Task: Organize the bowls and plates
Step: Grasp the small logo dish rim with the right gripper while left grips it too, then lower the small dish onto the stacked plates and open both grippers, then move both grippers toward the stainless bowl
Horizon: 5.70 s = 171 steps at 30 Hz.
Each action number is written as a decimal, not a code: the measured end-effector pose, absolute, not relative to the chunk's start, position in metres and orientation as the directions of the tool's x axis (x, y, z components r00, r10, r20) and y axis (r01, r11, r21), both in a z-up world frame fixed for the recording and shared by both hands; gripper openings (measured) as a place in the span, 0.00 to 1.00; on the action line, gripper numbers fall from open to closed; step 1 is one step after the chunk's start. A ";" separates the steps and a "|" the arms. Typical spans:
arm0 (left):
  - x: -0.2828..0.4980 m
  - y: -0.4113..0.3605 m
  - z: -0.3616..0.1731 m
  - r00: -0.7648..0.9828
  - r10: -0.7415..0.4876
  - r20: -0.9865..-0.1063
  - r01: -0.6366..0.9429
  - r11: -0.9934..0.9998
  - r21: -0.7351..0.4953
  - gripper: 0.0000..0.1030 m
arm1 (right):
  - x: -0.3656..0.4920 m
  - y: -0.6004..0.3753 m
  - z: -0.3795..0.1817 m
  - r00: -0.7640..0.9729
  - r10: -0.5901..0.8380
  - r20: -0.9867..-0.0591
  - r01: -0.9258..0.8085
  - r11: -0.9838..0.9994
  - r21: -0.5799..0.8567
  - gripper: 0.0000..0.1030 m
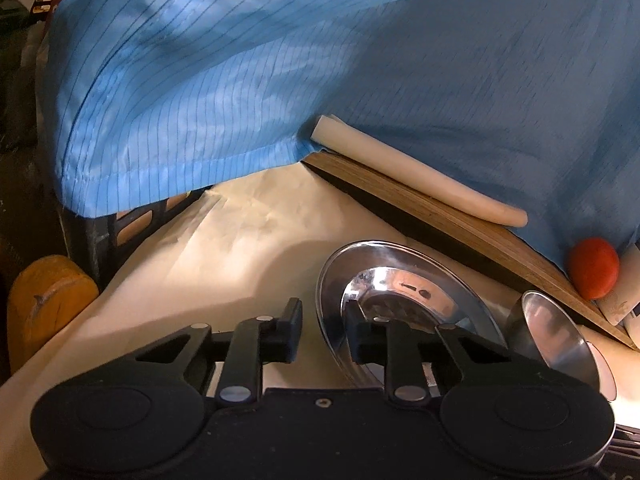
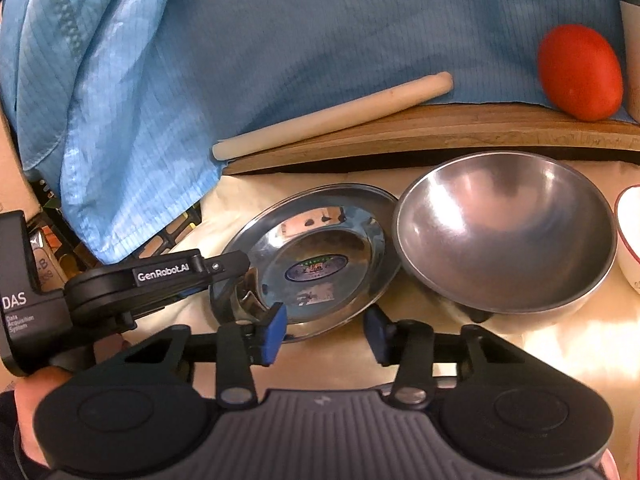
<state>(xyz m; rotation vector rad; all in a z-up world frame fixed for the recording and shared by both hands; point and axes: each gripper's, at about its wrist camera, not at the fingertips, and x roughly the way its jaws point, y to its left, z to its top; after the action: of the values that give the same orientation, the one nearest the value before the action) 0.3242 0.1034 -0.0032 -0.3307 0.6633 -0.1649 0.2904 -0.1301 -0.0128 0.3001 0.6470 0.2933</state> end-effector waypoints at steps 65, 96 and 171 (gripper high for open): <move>0.133 0.006 0.045 0.809 -0.268 -0.523 0.166 0.958 -0.235 0.18 | 0.087 -0.216 -0.002 0.874 0.320 -0.366 -0.173 0.908 0.381 0.33; 0.121 0.010 0.032 0.791 -0.233 -0.566 0.122 0.966 -0.227 0.19 | 0.082 -0.207 -0.012 0.847 0.329 -0.418 -0.177 0.915 0.361 0.35; 0.249 -0.037 0.049 0.819 -0.164 -0.550 0.108 0.985 -0.132 0.99 | 0.190 -0.292 0.030 0.943 0.113 -0.314 -0.085 0.991 0.102 1.00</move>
<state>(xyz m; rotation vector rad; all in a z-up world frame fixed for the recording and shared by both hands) 0.2491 -0.0373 0.0489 -0.0963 0.5937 -0.1451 0.1904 -0.2919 0.0301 0.0871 0.3247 0.1009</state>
